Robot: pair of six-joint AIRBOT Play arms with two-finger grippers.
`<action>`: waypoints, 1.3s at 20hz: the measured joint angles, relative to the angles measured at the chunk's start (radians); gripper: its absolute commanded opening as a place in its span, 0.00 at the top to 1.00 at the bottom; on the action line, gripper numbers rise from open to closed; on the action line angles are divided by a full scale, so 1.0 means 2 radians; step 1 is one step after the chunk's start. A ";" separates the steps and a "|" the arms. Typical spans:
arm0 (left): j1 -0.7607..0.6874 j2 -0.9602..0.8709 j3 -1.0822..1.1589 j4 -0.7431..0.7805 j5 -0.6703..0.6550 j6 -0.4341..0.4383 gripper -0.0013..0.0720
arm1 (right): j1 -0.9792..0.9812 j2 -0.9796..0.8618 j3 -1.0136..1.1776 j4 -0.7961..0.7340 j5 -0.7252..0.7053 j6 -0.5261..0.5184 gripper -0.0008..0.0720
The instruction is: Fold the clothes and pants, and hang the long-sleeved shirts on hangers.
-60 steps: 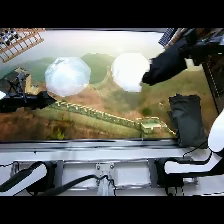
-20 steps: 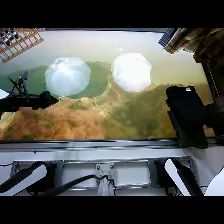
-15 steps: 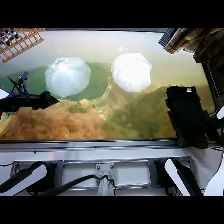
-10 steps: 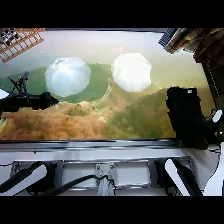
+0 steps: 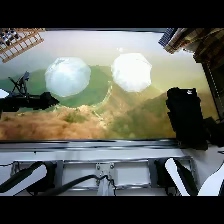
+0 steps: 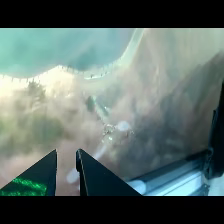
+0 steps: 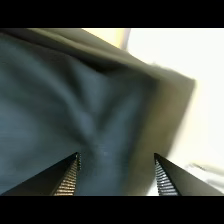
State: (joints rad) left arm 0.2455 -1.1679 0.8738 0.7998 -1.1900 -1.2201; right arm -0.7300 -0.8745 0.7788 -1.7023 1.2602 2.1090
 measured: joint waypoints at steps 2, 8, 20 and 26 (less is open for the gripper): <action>-0.010 0.002 0.017 0.000 -0.002 -0.001 0.80 | 0.010 -0.001 0.053 0.072 -0.030 -0.050 0.24; -0.085 0.006 0.143 0.027 -0.015 -0.009 0.81 | 0.123 -0.049 0.237 0.309 -0.066 -0.256 0.30; -0.181 0.013 0.260 0.152 -0.038 -0.058 0.81 | 0.324 -0.128 0.320 0.254 0.038 -0.366 0.29; -0.183 0.013 0.262 0.156 -0.041 -0.060 0.81 | 0.333 -0.130 0.322 0.247 0.041 -0.369 0.29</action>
State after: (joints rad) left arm -0.1215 -1.1419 1.3987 1.1126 -1.2720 -1.3396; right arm -0.0643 -1.1347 1.4220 -1.2079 1.3415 1.3705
